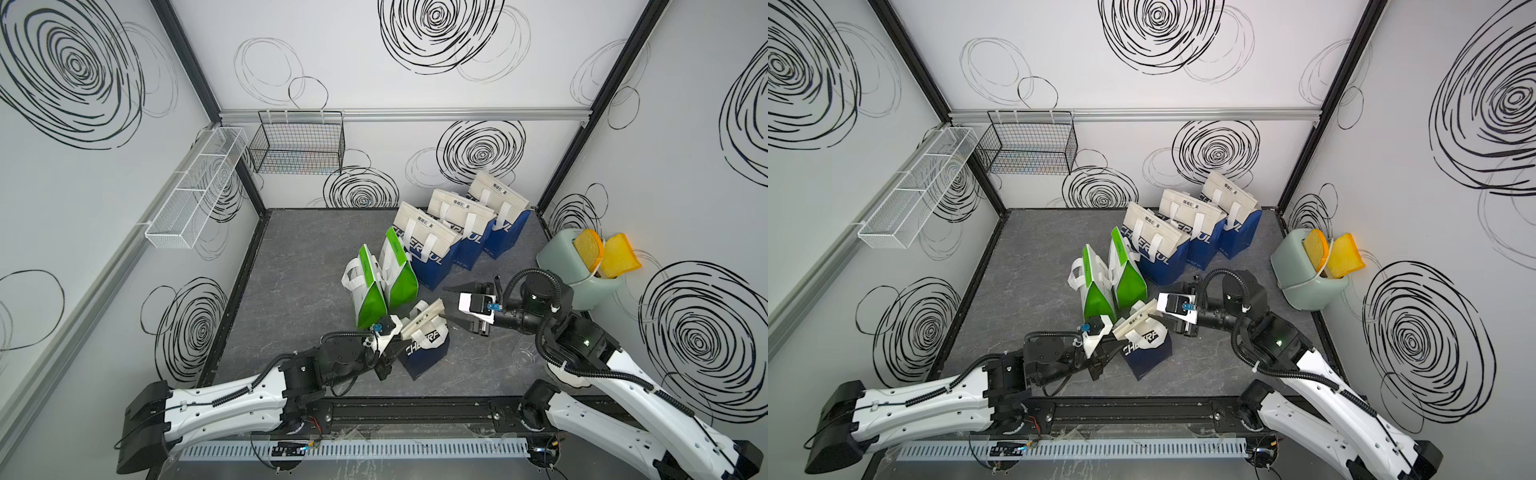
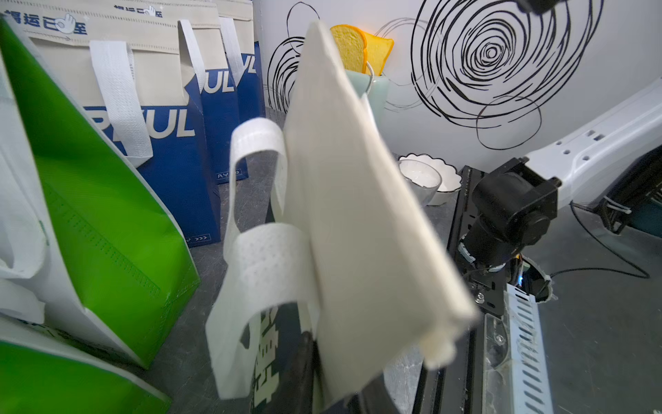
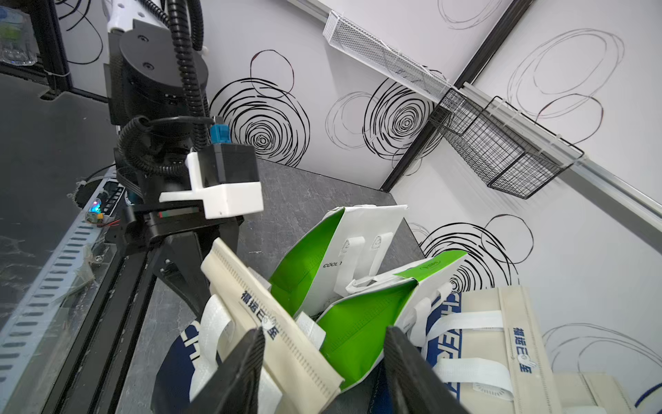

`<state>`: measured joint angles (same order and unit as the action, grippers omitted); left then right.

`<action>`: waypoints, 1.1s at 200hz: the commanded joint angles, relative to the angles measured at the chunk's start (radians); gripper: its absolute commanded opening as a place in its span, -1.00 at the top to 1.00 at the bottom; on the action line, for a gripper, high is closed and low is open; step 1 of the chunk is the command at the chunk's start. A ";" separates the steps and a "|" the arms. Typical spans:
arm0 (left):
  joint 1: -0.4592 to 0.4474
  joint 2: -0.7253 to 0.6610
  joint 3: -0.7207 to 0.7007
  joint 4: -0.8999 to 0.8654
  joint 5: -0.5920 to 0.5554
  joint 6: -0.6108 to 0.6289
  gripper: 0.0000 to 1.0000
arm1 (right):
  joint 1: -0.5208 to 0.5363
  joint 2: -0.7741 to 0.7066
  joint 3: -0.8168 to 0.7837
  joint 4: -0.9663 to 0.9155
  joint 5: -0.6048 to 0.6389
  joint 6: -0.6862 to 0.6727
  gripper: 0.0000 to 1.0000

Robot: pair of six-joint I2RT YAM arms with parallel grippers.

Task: Open the takeout bag
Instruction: Open the takeout bag at the center of the board.

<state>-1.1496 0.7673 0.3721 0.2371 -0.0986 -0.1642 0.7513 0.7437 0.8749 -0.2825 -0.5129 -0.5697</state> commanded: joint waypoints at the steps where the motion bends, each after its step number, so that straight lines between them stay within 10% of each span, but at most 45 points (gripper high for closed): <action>1: -0.005 -0.010 0.021 0.078 -0.013 0.007 0.52 | 0.028 -0.031 -0.036 0.078 -0.011 -0.064 -0.16; 103: -0.005 -0.017 0.034 0.064 0.009 -0.002 0.74 | 0.383 -0.088 -0.219 0.281 0.322 -0.442 -0.27; 220: -0.005 -0.014 0.048 0.054 0.025 -0.004 0.89 | 0.505 -0.014 -0.361 0.555 0.538 -0.462 -0.10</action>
<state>-1.1503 0.7643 0.3744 0.2325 -0.0872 -0.1596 1.2381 0.7223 0.5262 0.1604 -0.0242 -1.0100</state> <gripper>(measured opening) 0.074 0.558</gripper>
